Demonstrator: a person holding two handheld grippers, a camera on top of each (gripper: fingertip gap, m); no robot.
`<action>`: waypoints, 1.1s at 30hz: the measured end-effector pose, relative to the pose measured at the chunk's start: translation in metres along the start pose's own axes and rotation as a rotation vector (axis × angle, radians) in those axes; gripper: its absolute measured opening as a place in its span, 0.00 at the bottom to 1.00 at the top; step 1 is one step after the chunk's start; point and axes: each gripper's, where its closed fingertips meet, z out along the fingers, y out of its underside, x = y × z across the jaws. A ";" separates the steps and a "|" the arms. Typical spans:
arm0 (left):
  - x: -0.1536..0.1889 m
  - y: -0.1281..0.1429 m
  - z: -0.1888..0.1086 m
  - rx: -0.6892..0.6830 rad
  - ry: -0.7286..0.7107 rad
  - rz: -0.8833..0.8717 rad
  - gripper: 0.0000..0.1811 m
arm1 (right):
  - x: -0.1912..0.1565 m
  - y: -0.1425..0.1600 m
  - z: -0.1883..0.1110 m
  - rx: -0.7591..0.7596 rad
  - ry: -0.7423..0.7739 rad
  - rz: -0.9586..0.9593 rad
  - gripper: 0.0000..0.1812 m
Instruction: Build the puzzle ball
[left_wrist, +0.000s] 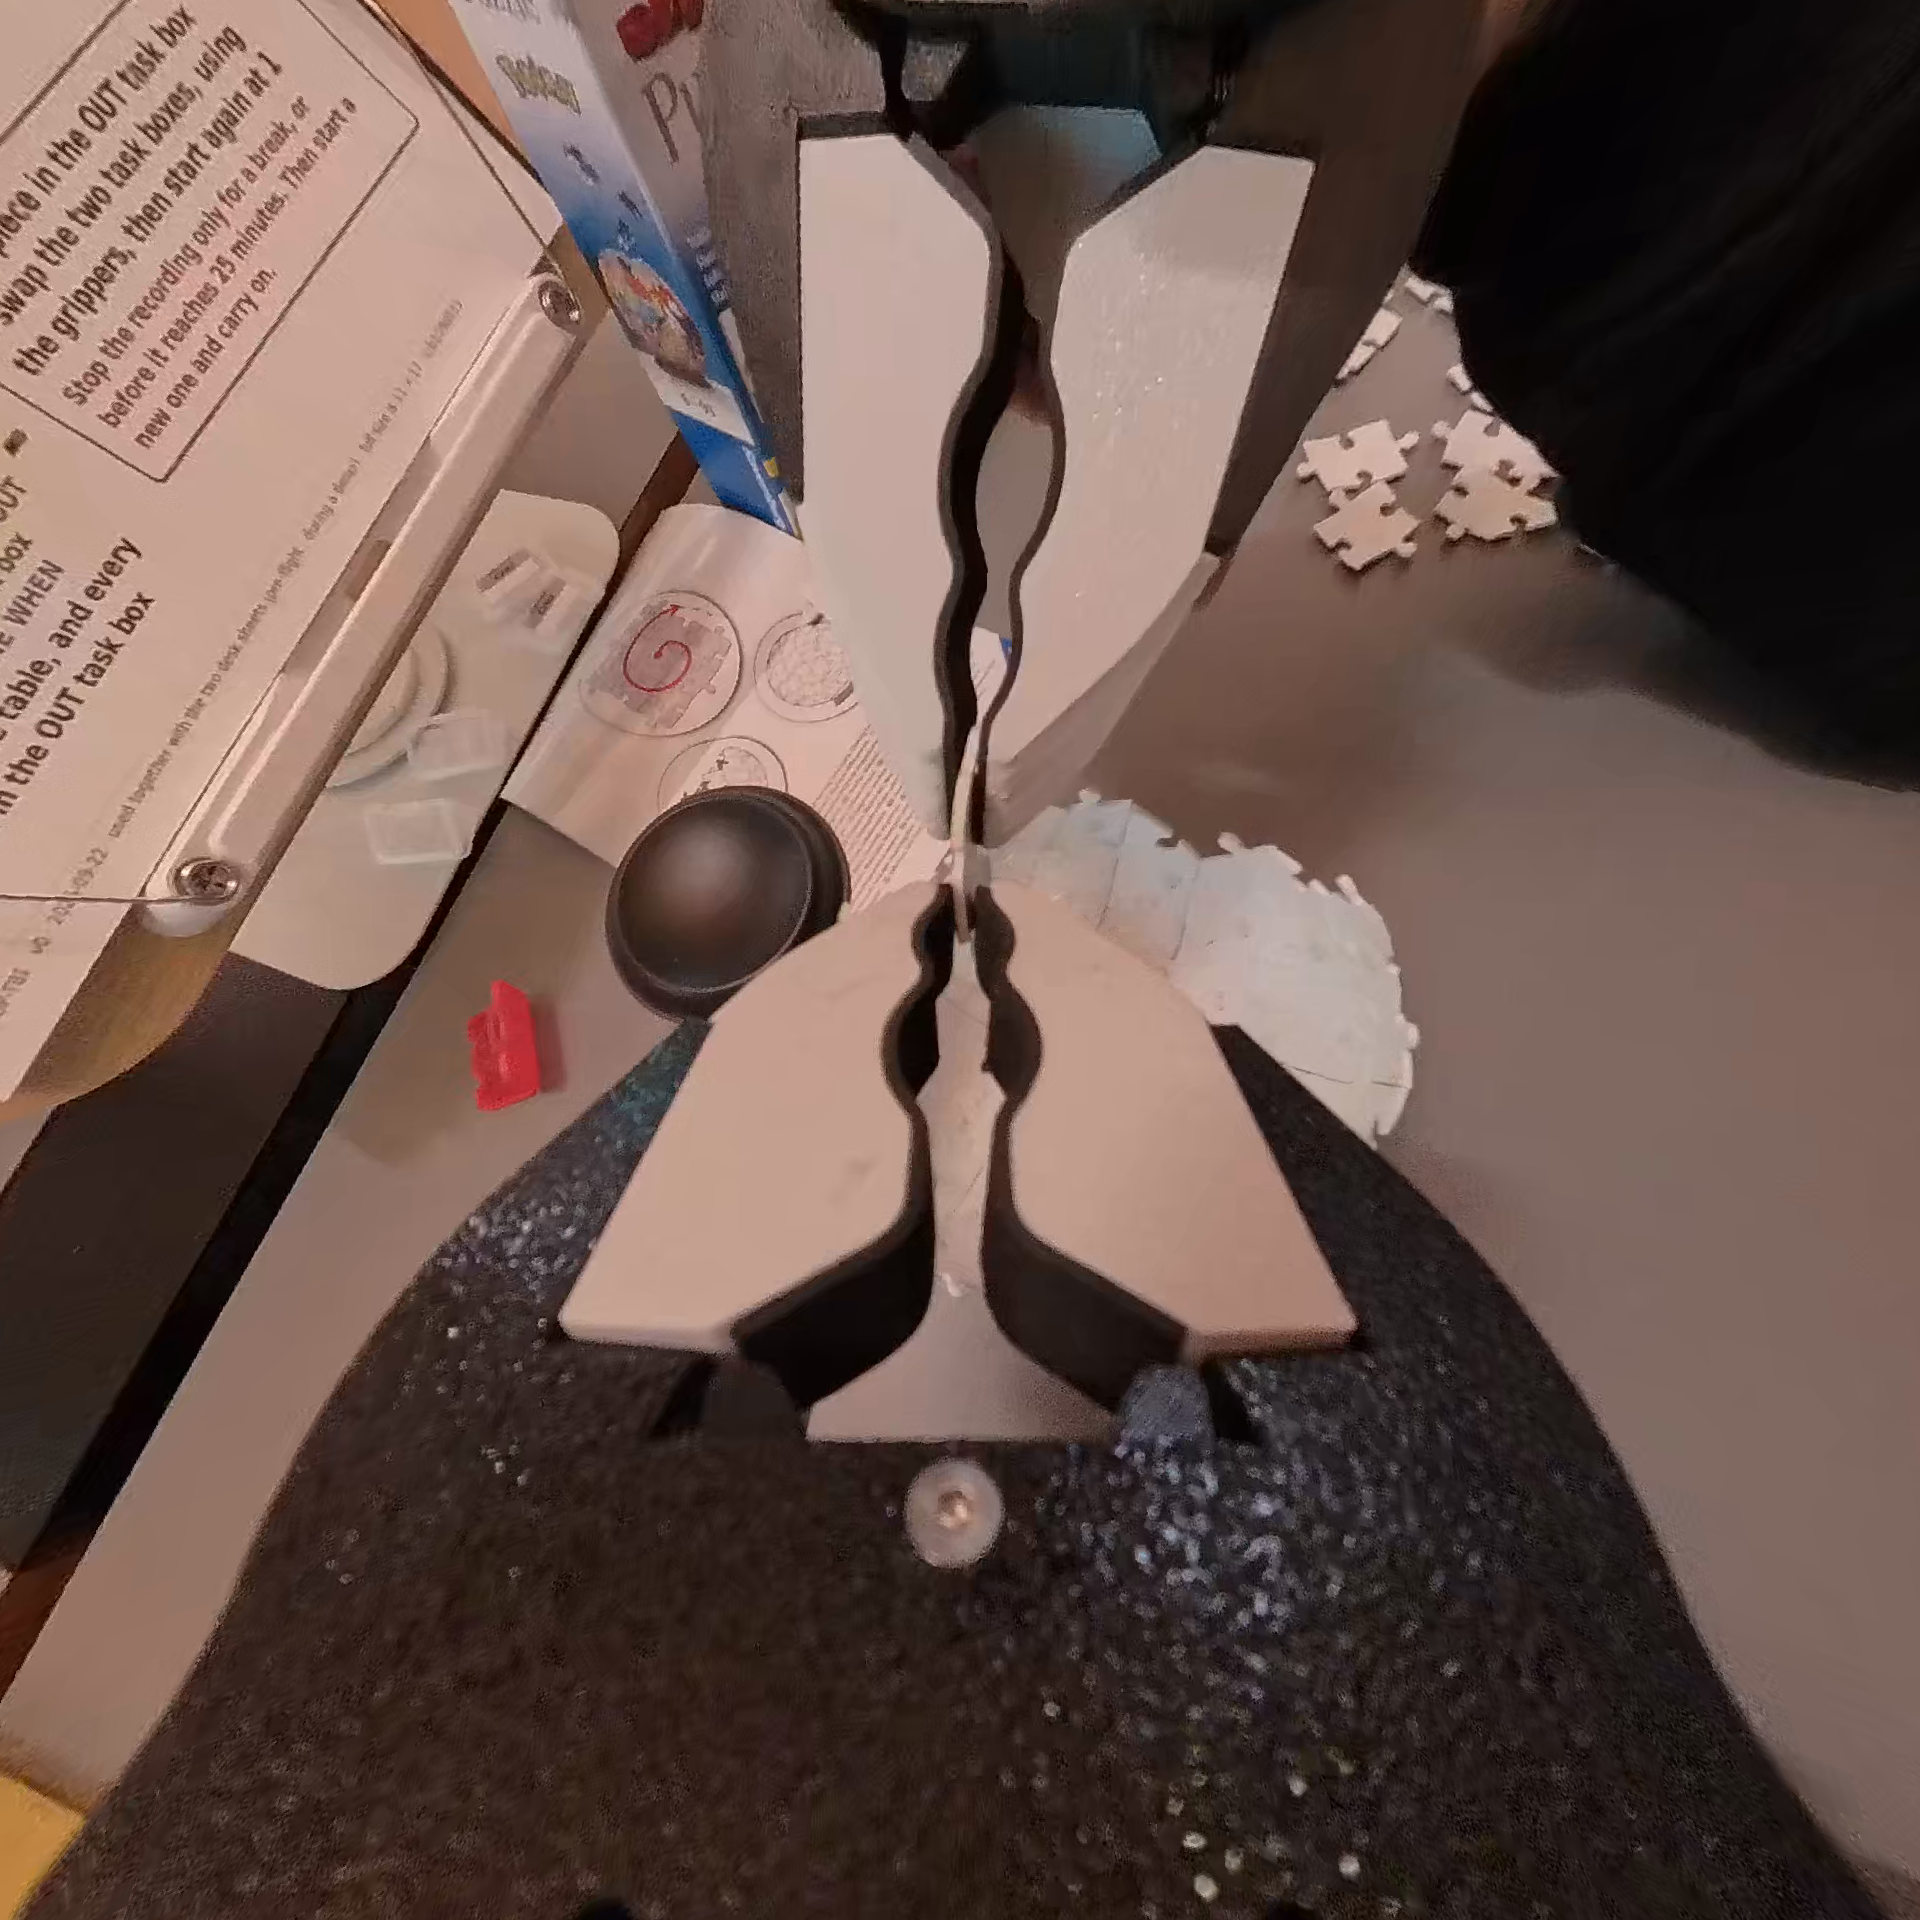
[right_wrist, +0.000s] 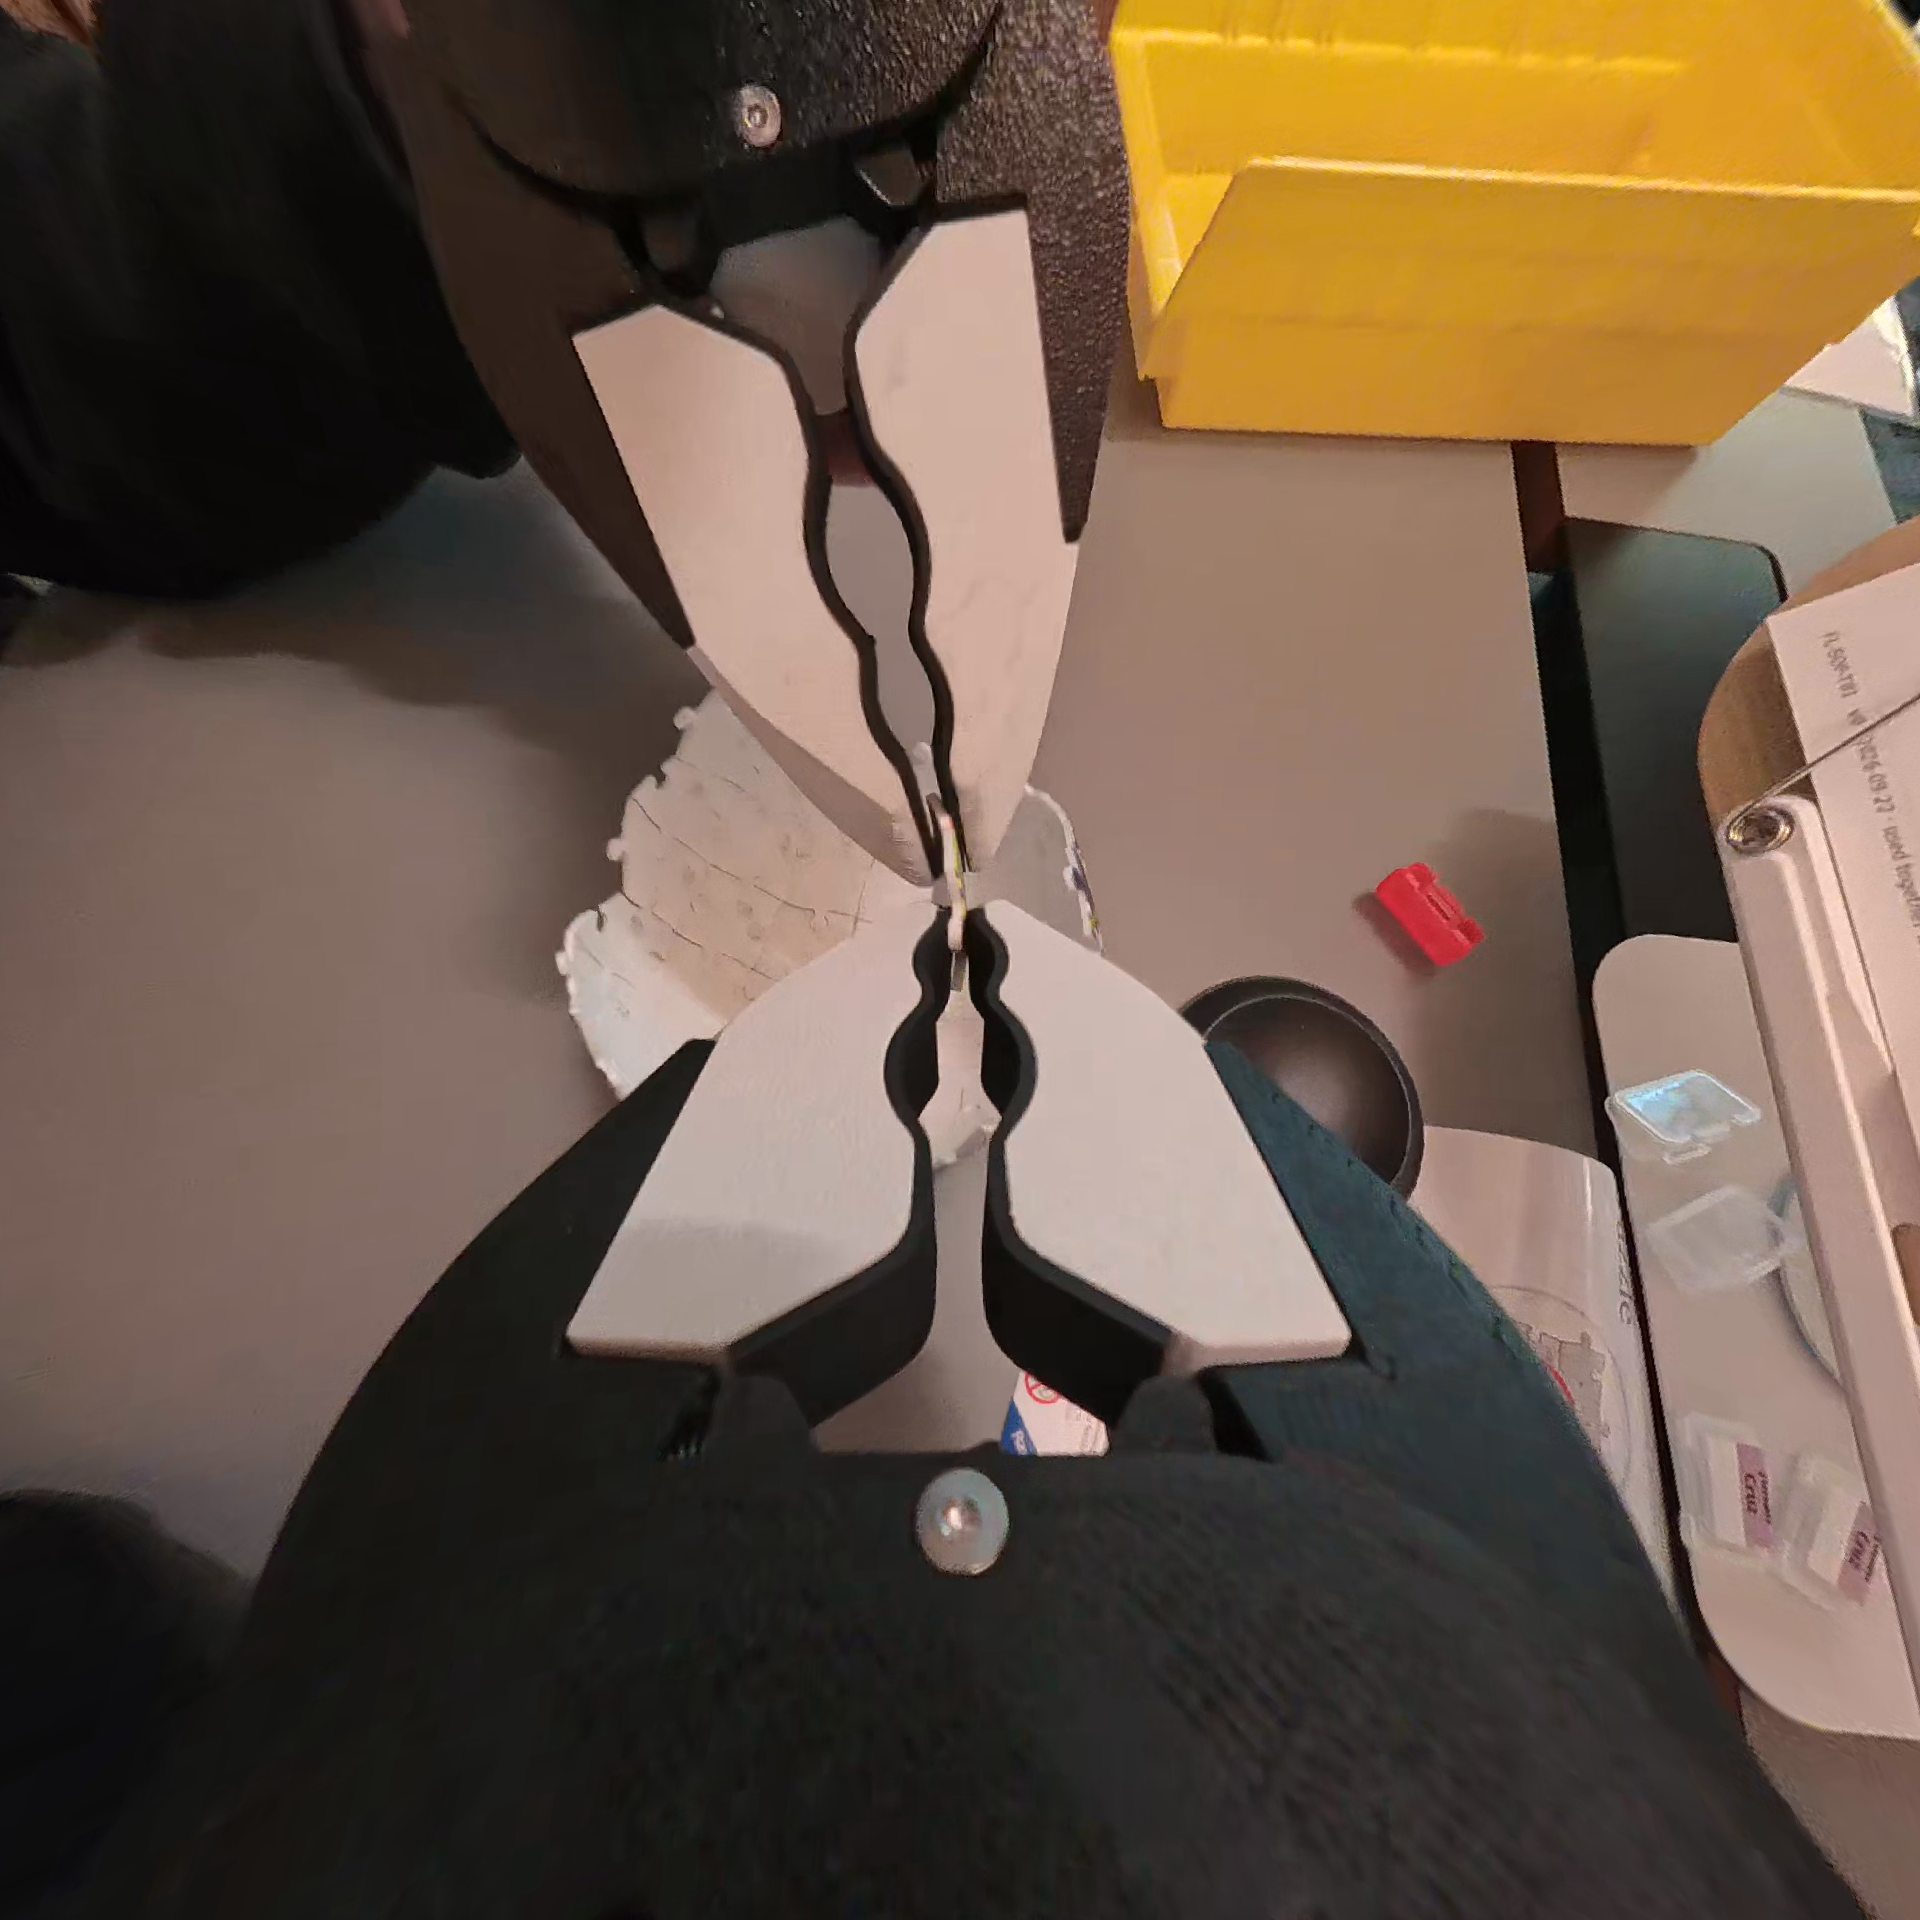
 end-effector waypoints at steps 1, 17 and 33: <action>0.000 0.002 0.002 -0.009 0.000 -0.007 0.01 | 0.001 0.002 0.001 -0.012 0.004 -0.002 0.02; -0.016 -0.006 0.001 0.117 -0.006 -0.113 0.01 | 0.016 -0.003 -0.001 0.073 0.068 0.027 0.02; -0.016 -0.011 0.001 0.242 0.075 -0.139 0.01 | 0.015 -0.014 -0.008 0.214 0.031 0.022 0.02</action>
